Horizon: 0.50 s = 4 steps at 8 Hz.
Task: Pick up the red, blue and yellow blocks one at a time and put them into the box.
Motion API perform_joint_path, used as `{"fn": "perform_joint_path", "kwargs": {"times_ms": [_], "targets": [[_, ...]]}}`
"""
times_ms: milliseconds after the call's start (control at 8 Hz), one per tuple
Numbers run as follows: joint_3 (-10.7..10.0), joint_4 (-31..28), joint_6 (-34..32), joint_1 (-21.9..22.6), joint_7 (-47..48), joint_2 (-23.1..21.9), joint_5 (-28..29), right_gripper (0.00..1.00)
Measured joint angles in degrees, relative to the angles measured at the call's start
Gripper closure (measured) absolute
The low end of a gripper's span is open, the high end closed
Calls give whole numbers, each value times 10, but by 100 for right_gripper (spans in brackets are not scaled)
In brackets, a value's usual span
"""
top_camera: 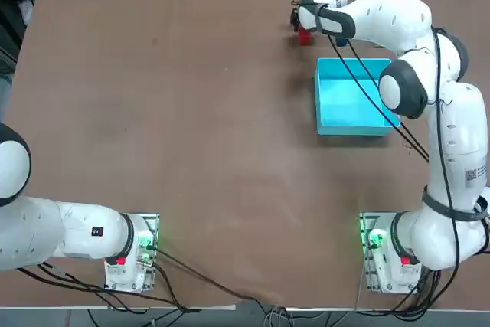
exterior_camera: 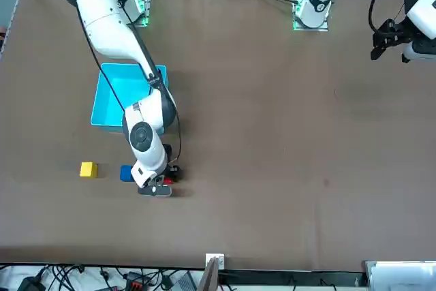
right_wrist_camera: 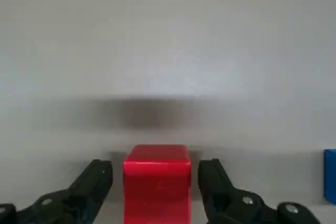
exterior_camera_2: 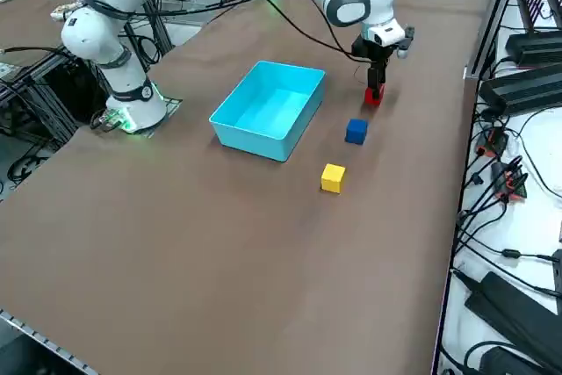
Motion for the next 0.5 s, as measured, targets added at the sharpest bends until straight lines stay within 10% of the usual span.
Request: {"fn": "perform_joint_path", "kwargs": {"times_ms": [500], "targets": [[0,-1,0,1,18,2,6,31]]}}
